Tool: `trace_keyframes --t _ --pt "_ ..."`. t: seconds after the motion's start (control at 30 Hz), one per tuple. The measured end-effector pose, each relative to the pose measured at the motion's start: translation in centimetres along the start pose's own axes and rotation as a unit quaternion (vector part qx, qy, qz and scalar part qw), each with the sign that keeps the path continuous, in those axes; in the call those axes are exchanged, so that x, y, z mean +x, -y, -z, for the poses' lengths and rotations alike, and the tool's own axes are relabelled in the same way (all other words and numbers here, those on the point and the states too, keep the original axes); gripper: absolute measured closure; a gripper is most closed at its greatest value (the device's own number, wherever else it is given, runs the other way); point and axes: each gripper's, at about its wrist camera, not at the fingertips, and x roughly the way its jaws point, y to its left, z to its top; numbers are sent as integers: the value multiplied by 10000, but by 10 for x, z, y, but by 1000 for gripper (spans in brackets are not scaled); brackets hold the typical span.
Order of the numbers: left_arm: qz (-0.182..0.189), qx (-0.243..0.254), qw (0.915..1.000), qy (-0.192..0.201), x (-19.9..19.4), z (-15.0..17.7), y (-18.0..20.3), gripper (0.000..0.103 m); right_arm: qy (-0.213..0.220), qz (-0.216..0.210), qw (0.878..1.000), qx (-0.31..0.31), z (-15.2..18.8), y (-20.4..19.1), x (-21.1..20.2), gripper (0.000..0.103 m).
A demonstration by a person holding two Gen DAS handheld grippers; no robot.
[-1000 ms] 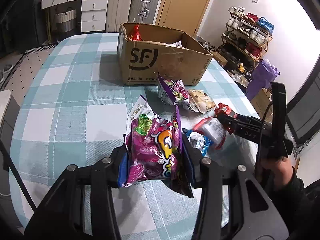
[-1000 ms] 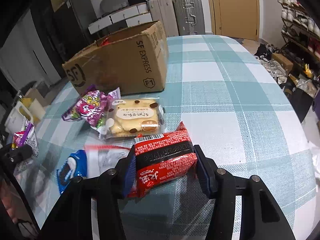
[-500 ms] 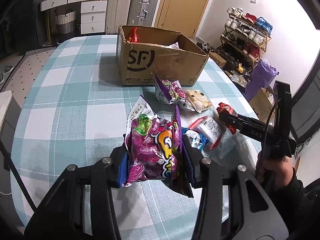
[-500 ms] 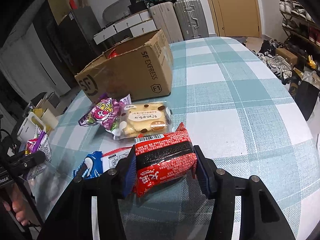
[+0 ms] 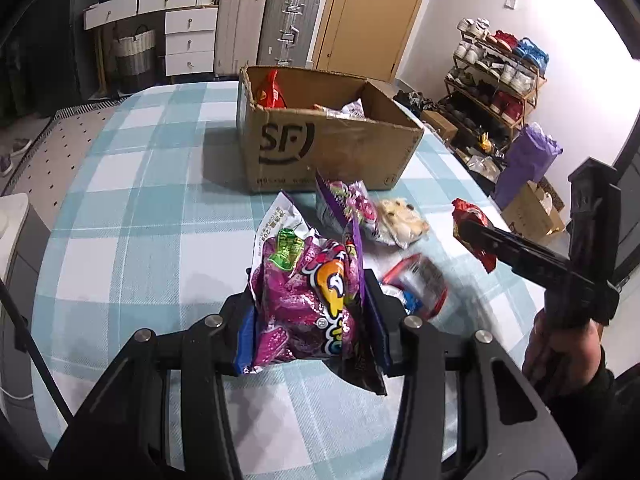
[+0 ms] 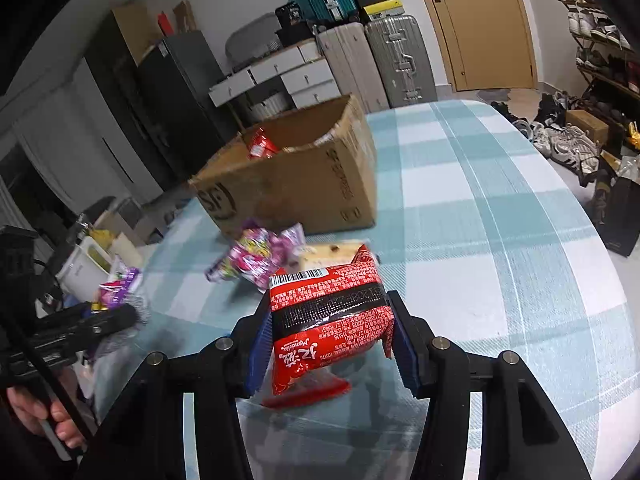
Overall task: Organize snacks
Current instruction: 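Carry the purple bag and red wafer pack toward the box with both tools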
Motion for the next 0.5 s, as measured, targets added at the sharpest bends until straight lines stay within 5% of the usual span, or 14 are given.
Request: trace_keyframes --t 0.5 --pt "-170 469 9984 257 10 -69 24 60 340 -516 9978 -244 -62 -34 -18 50"
